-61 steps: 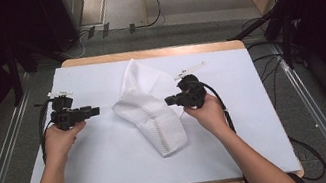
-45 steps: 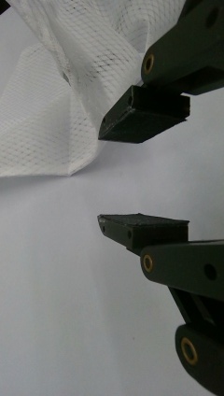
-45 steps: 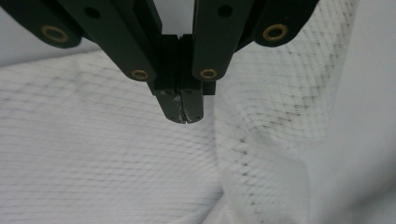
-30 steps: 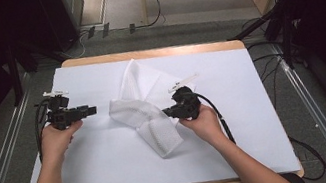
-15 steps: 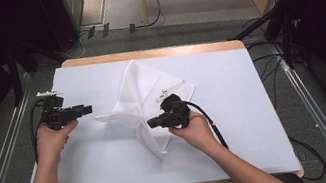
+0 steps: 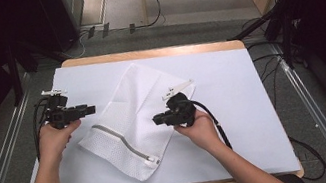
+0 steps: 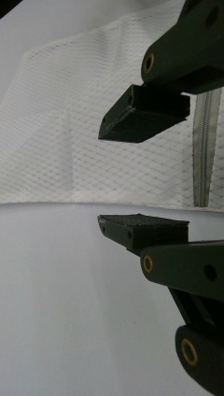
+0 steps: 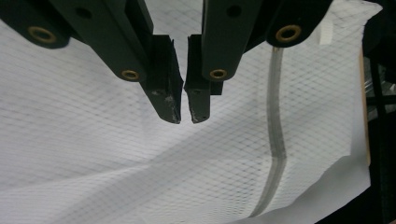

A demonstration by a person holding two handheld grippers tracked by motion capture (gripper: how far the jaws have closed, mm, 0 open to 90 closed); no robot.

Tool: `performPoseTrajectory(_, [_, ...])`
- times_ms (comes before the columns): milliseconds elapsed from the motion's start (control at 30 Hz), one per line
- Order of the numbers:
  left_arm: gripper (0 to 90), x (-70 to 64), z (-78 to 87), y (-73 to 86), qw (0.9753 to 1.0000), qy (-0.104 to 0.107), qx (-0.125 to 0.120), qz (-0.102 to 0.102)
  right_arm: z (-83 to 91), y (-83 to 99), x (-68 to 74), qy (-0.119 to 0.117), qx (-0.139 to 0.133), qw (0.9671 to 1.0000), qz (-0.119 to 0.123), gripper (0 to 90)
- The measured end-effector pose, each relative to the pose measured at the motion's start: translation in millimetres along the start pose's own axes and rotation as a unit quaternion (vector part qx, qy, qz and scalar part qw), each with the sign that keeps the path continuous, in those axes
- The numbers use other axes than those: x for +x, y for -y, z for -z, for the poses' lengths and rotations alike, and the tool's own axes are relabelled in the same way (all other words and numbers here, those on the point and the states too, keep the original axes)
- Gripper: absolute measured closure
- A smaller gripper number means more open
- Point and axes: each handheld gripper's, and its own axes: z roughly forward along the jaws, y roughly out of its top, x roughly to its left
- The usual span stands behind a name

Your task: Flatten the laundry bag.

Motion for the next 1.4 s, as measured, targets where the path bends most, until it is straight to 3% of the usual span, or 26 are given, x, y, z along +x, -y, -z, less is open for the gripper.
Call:
performPoseTrajectory(400, [52.5,-4.2,-26.9,-6.5,0.9993,0.012,0.029,-0.021,11.1,15.0,-23.6,0.041,-0.005,0.9986,-0.032,80.5])
performPoseTrajectory(633, [51.9,1.5,-46.0,-8.7,0.9987,0.007,0.044,-0.026,19.2,28.3,-42.6,0.077,-0.006,0.9952,-0.06,77.3])
performPoseTrajectory(800, [51.8,5.1,-53.5,-8.3,0.9987,-0.001,0.04,-0.032,24.6,36.6,-56.7,0.095,-0.009,0.9917,-0.086,75.8])
performPoseTrajectory(1133, [52.0,2.3,-65.0,-5.8,0.9972,-0.007,0.056,-0.049,18.8,42.8,-61.8,0.119,-0.001,0.9889,-0.09,72.0])
performPoseTrajectory(1267, [58.6,1.6,-65.5,-5.1,0.997,0.002,0.061,-0.047,14.5,45.2,-65.1,0.125,0.003,0.9875,-0.097,70.4])
performPoseTrajectory(1300, [65.4,1.3,-65.7,-5.0,0.9969,0.002,0.063,-0.047,12.5,45.8,-64.9,0.126,0.005,0.9871,-0.099,70.0])
performPoseTrajectory(1400, [72.2,-0.2,-65.8,-4.9,0.9961,-0.001,0.072,-0.051,10.5,46.3,-64.2,0.129,0.006,0.9868,-0.098,69.2])
